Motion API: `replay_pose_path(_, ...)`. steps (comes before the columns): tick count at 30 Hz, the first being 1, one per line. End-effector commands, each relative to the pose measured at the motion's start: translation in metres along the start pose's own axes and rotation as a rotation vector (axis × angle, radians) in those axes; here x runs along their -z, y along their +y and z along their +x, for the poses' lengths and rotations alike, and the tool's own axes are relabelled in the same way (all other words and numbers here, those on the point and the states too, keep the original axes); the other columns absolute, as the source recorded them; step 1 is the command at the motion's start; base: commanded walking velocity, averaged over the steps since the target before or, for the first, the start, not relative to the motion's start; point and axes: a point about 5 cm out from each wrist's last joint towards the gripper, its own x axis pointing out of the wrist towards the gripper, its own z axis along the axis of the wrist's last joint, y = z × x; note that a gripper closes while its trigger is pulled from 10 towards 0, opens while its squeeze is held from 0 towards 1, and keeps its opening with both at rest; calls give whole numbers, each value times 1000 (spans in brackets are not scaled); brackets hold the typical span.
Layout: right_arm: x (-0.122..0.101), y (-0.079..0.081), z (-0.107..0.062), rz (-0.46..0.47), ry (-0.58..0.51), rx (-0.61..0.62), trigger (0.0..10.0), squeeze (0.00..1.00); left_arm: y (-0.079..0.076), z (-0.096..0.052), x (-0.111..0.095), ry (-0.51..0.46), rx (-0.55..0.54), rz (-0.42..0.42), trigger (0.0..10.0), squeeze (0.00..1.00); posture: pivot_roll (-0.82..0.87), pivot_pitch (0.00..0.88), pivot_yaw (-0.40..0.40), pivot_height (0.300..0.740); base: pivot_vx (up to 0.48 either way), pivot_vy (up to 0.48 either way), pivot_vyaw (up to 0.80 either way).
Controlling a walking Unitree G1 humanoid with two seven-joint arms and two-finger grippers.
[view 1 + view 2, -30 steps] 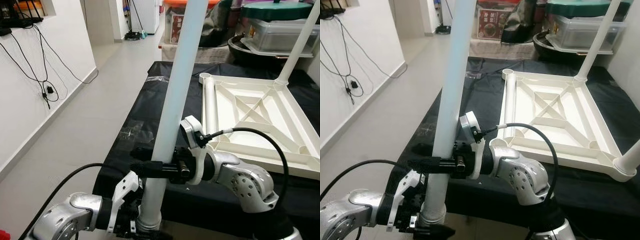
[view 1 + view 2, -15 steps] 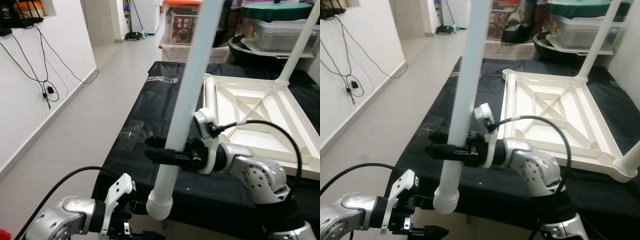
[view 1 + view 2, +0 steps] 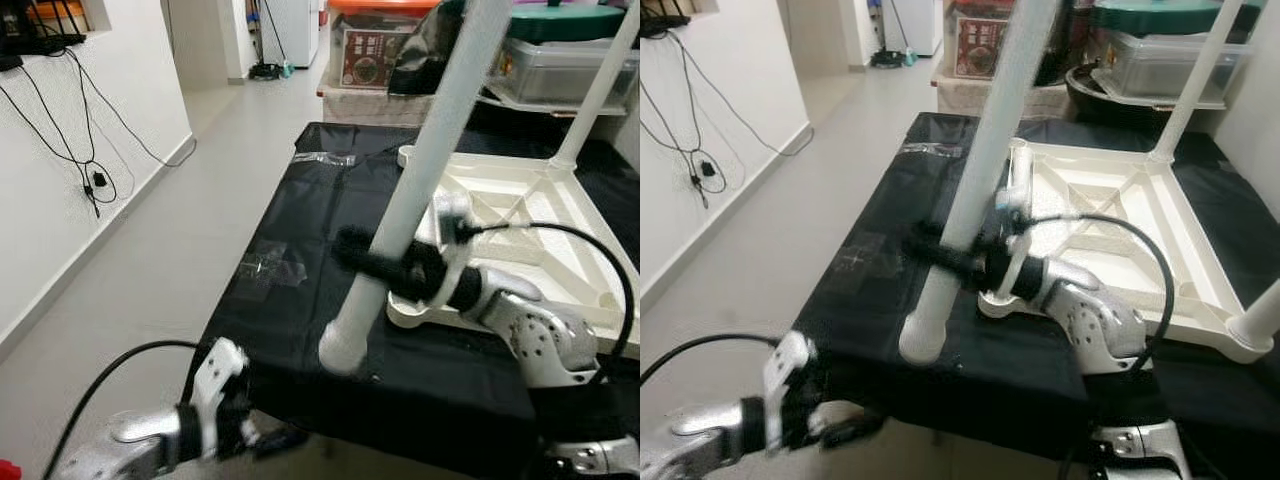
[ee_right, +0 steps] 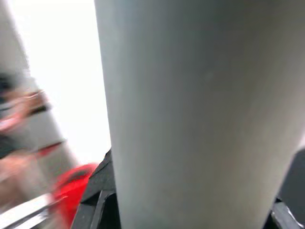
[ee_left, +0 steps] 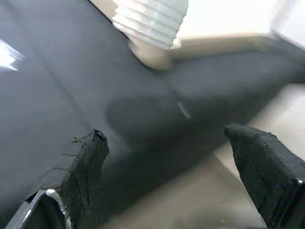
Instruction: Building children table
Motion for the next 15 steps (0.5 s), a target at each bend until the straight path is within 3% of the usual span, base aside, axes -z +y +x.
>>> replay_pose_path(1, -5, -7, -2, -43, -31, 81, 0, 0, 7, -4, -3, -4, -75, 39, 10000, 0, 97, 54, -5, 740, 0, 0, 0)
replay_pose_path(4, -10, -19, 3, -99, -137, 328, 0, 0, 11, 7, -10, -80, -216, 65, 10000, 0, 96, 51, -3, 740, 0, 0, 0)
replay_pose_path(8, -15, -25, 3, -145, -174, 422, 0, 0, 9, 9, -11, -86, -237, 75, 10000, 0, 99, 53, -4, 740, 0, 0, 0)
replay_pose_path(10, -27, -39, -1, -280, -193, 608, 0, 0, 10, 8, -11, -96, -281, 95, 10000, 0, 99, 55, -5, 740, 0, 0, 0)
replay_pose_path(11, -27, -39, -1, -280, -193, 608, 0, 0, 10, 8, -11, -96, -281, 95, 10000, 0, 99, 55, -5, 740, 0, 0, 0)
replay_pose_path(14, -40, -54, -10, -549, -163, 837, 0, 0, 12, 8, -12, -110, -354, 119, 10000, 0, 99, 68, -8, 740, 0, 0, 0)
replay_pose_path(15, -40, -54, -10, -549, -163, 837, 0, 0, 12, 8, -12, -110, -354, 119, 10000, 0, 99, 68, -8, 740, 0, 0, 0)
